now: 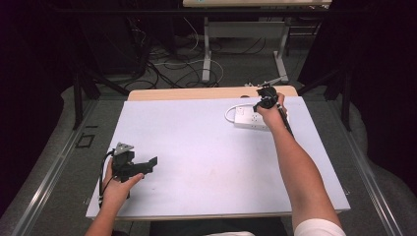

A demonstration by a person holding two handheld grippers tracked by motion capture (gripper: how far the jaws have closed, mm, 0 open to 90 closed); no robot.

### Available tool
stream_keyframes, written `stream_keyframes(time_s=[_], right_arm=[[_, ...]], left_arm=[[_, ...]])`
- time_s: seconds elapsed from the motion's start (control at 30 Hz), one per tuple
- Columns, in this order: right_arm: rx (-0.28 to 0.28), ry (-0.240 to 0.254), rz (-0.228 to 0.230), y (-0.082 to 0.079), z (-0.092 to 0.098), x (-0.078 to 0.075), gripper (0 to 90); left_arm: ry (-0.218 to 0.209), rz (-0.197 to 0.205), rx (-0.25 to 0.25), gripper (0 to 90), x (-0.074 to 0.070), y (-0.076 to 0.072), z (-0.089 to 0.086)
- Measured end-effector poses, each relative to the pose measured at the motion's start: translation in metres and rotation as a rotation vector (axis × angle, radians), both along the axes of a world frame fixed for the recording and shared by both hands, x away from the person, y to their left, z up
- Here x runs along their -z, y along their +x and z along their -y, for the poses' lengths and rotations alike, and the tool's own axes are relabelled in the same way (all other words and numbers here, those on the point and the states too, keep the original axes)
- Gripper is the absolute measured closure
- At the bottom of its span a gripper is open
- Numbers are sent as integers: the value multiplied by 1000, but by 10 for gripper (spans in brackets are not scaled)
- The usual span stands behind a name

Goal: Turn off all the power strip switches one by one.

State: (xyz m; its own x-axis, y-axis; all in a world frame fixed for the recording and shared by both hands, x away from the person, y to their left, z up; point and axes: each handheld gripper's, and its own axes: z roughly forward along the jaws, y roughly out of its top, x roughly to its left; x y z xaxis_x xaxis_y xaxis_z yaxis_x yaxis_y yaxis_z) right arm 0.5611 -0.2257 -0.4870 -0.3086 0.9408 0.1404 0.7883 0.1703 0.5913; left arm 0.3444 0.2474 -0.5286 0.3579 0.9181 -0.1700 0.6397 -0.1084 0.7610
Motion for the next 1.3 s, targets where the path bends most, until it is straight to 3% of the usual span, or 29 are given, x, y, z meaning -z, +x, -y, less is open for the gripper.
stream_keyframes(time_s=[0.13, 0.33, 0.77, 1.13, 1.3], right_arm=[[-6, -14, -6, 2, -4, 1, 900], [-24, -35, 19, 7, -20, -4, 900], [-31, -61, 2, 23, -43, -7, 900], [-63, -68, -22, 36, -57, 11, 900], [-39, -69, -44, 38, -59, 14, 900]], left_arm=[[-10, 13, -10, 35, 2, -1, 0], [-7, -1, -12, 36, 1, -2, -2], [-15, 9, -25, 37, 2, -4, -3], [-15, -4, -23, 38, 3, -6, -3], [-22, 1, -22, 38, 3, -7, -3]])
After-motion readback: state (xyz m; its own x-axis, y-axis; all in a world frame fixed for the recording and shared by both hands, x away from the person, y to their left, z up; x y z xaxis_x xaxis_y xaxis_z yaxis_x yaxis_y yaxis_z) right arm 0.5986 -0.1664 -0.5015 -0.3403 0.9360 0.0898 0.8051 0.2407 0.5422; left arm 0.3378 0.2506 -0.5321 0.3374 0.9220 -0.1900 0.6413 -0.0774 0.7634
